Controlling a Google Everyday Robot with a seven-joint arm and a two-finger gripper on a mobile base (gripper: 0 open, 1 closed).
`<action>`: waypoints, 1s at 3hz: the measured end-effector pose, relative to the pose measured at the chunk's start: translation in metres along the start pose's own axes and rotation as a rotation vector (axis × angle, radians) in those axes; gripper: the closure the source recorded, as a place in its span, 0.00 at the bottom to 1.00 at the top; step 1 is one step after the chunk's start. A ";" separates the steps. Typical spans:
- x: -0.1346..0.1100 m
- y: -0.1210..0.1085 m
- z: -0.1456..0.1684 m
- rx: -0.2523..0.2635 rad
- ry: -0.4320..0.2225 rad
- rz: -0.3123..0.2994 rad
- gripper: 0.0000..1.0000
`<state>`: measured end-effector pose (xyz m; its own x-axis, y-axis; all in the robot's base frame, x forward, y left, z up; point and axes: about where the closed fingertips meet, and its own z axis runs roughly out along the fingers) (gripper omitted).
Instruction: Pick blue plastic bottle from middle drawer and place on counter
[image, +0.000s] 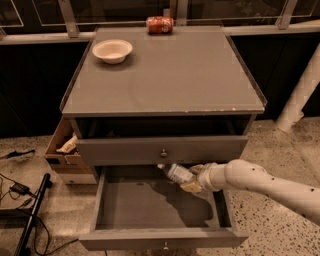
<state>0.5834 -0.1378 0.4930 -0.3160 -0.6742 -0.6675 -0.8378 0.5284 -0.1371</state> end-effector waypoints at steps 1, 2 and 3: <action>0.003 0.007 -0.017 -0.077 0.094 -0.053 1.00; 0.011 0.015 -0.039 -0.148 0.179 -0.086 1.00; 0.010 0.022 -0.071 -0.232 0.217 -0.110 1.00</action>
Offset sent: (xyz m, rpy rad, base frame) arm -0.0566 -0.0384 0.0348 -0.2215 0.2409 0.2071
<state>0.5303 -0.1697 0.5348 -0.2849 -0.8281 -0.4829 -0.9432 0.3320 -0.0129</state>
